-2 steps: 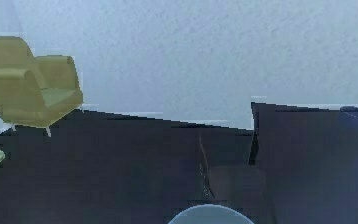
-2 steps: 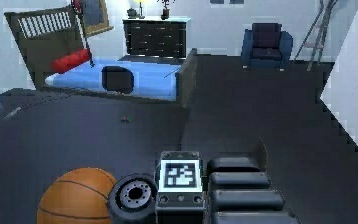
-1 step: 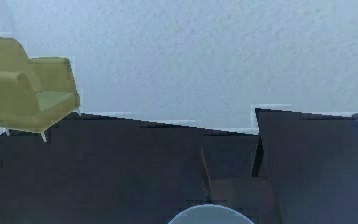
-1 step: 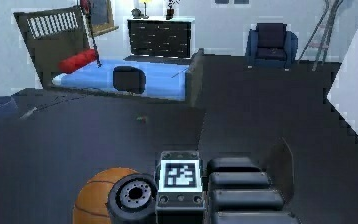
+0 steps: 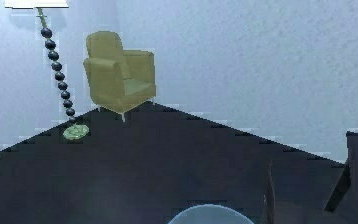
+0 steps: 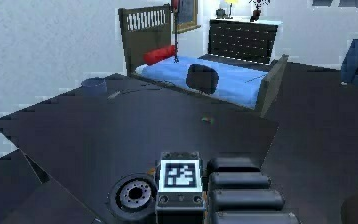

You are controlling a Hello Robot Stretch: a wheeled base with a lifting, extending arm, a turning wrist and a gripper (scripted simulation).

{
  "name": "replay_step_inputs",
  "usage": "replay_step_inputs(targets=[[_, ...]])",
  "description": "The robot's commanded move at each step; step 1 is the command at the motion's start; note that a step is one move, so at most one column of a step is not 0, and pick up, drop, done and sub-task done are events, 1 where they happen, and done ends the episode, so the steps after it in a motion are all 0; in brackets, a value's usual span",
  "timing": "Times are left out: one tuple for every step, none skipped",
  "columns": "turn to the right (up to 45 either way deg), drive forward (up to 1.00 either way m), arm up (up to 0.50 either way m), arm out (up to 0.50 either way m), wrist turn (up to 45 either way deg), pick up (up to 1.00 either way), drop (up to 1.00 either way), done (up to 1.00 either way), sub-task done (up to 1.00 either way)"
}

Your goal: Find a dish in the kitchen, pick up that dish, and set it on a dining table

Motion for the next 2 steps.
replay_step_inputs(targets=[[0.0, 0.00, 0.00, 0.48, 0.0, 0.00, 0.00, 0.00, 0.00], [0.0, 0.00, 0.00, 0.00, 45.0, 0.00, 0.00, 0.00, 0.00]])
